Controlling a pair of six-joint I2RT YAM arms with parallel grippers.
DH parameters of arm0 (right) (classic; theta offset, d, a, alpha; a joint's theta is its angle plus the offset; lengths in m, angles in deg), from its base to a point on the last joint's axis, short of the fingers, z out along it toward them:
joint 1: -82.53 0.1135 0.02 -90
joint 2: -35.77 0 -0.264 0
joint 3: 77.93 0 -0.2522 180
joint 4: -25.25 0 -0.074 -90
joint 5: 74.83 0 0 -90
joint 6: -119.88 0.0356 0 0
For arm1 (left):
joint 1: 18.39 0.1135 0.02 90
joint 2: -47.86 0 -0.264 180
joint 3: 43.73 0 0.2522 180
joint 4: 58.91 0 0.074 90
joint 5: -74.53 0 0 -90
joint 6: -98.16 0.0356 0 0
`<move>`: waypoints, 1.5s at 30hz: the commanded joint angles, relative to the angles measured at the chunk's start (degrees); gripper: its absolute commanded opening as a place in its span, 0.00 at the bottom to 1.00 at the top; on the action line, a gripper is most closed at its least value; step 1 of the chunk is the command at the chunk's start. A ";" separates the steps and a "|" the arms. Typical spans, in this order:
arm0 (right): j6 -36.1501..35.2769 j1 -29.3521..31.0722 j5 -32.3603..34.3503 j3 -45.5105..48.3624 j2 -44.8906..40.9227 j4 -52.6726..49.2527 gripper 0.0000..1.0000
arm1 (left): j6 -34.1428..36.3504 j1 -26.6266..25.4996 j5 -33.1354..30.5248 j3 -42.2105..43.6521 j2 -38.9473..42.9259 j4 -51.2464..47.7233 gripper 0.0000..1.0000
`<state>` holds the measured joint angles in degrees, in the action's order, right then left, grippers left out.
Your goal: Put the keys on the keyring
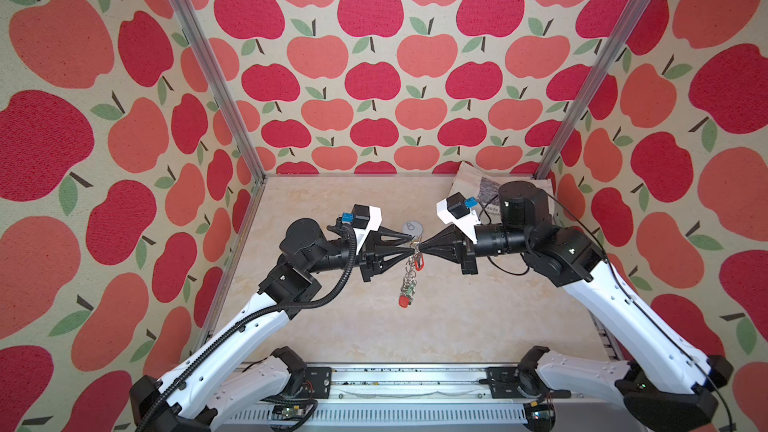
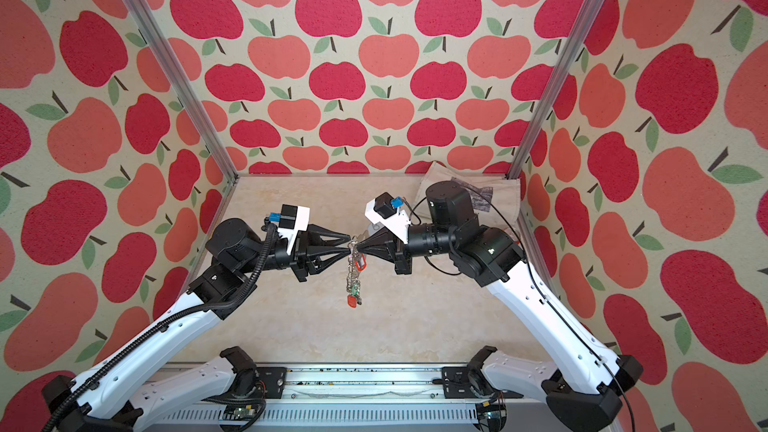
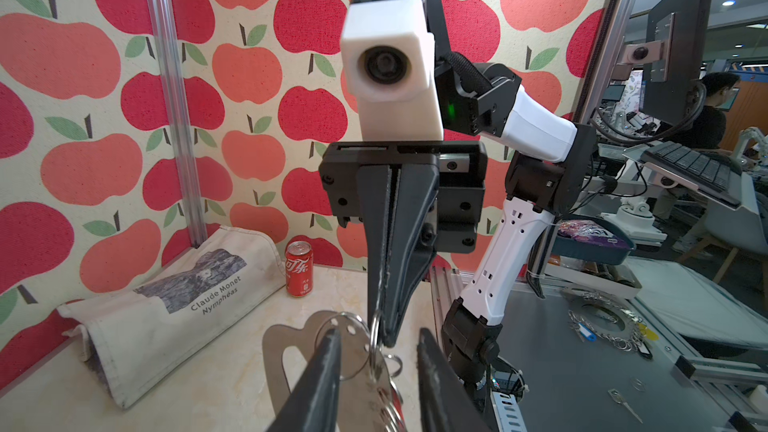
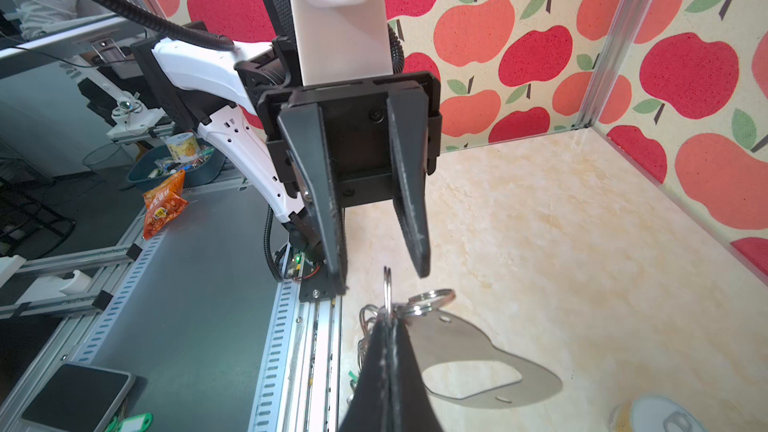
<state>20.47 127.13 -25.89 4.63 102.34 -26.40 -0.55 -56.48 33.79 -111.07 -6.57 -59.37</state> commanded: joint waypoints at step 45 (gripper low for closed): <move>-12.07 4.00 5.55 -12.83 5.76 -22.84 0.00 | 12.40 -4.24 -1.20 -12.97 -7.00 -28.08 0.32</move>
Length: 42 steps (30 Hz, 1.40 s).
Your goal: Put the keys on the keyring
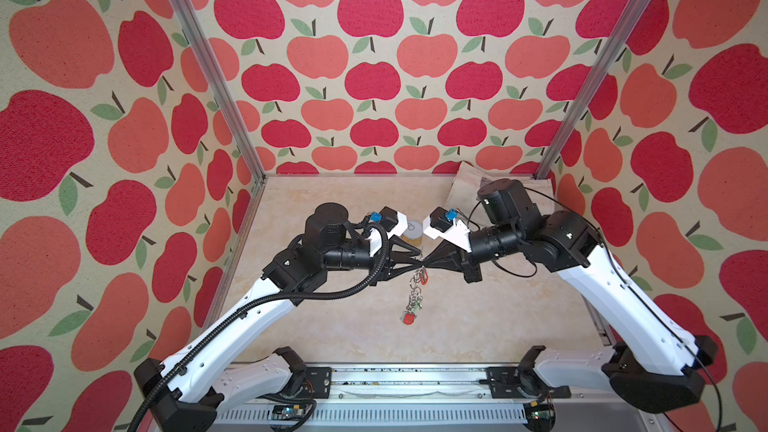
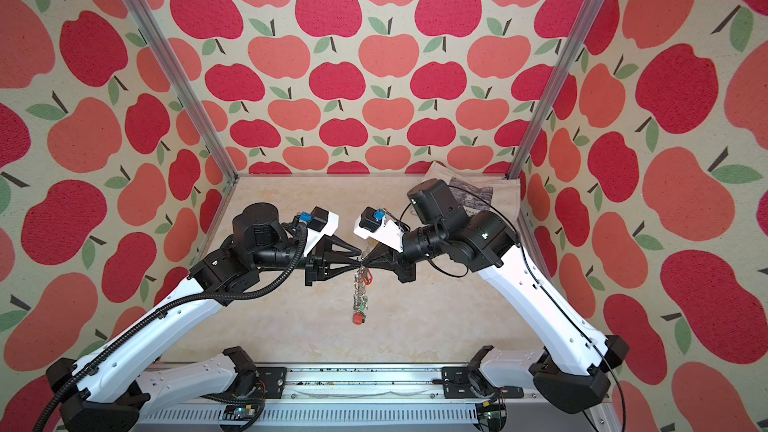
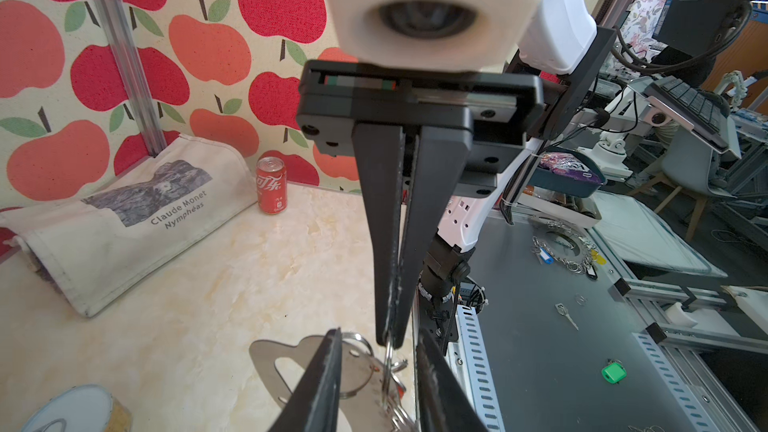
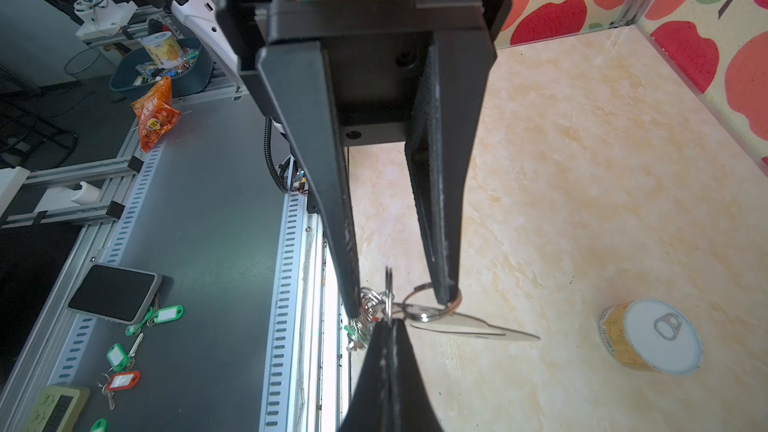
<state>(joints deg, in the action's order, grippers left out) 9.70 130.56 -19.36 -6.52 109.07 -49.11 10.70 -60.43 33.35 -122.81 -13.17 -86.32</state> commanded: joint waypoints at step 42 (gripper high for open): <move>16.61 -7.42 -9.69 21.93 -12.04 32.58 0.40 | -16.40 3.36 0.06 11.39 4.09 36.25 0.00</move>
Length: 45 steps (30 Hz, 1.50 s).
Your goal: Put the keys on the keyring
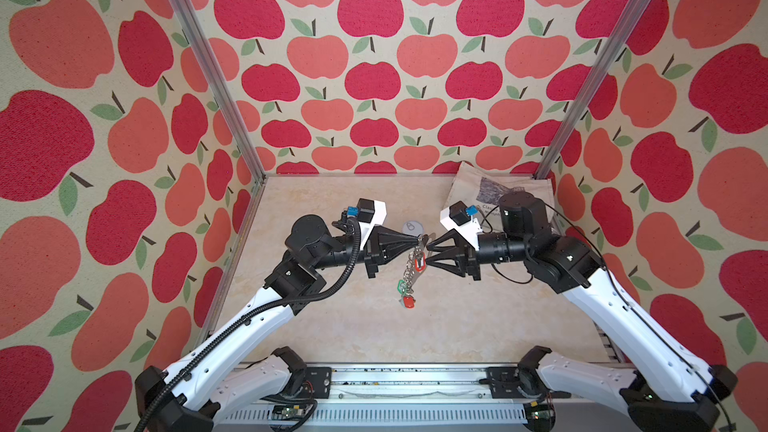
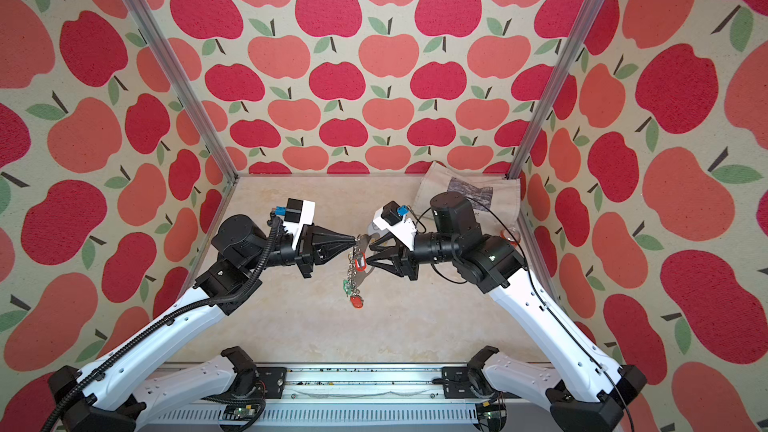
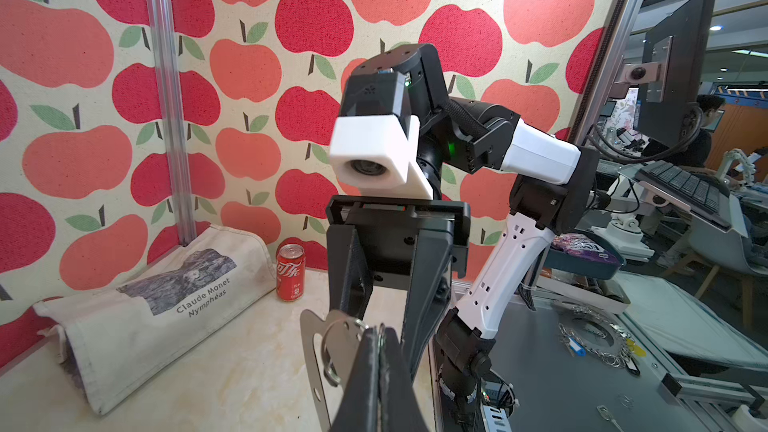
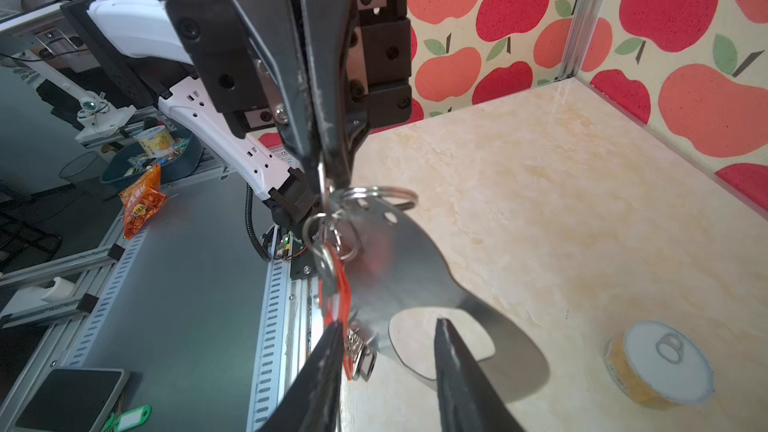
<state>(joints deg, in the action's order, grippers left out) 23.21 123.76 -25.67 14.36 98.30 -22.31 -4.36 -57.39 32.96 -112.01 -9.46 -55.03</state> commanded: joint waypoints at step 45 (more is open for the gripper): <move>15.53 2.09 -12.20 9.02 1.76 24.48 0.19 | -1.64 0.51 -5.01 2.58 2.03 8.54 0.00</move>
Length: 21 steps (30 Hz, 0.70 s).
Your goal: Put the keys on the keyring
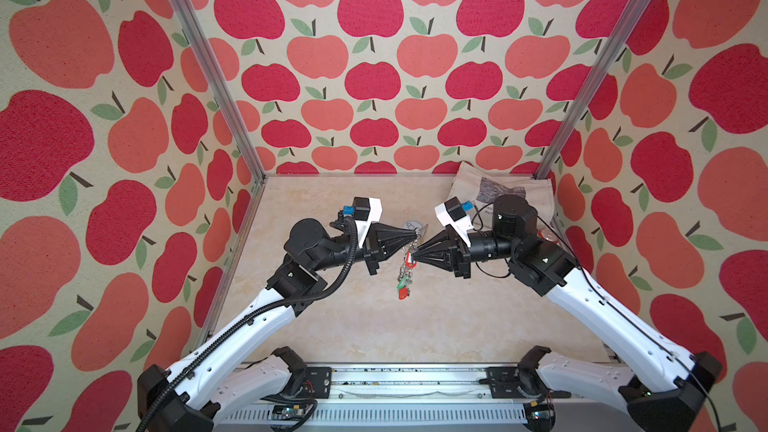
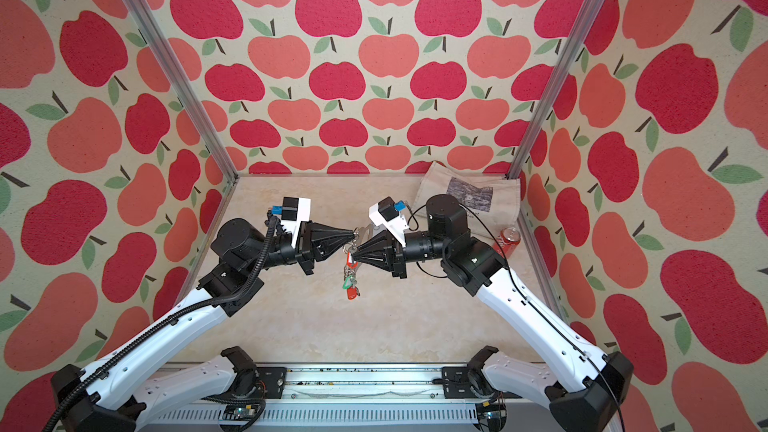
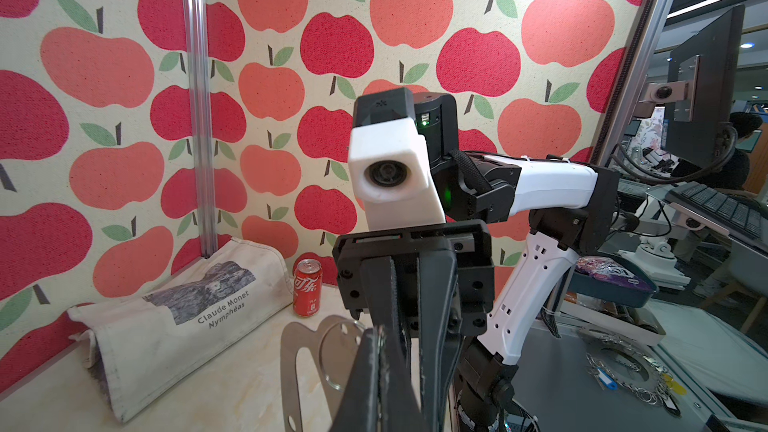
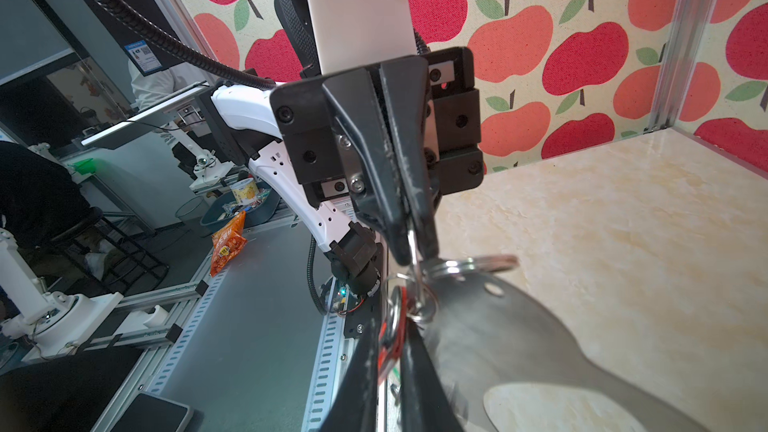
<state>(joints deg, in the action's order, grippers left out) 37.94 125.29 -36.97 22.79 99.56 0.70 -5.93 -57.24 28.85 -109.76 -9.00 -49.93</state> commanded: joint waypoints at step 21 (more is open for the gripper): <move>-5.53 1.19 3.98 -3.57 -0.45 -10.67 0.00 | 1.41 0.62 -4.20 1.29 3.63 2.23 0.00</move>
<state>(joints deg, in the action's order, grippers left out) 36.95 126.03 -35.44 22.18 100.48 -1.46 -5.69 -57.11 26.84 -108.36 -7.27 -50.24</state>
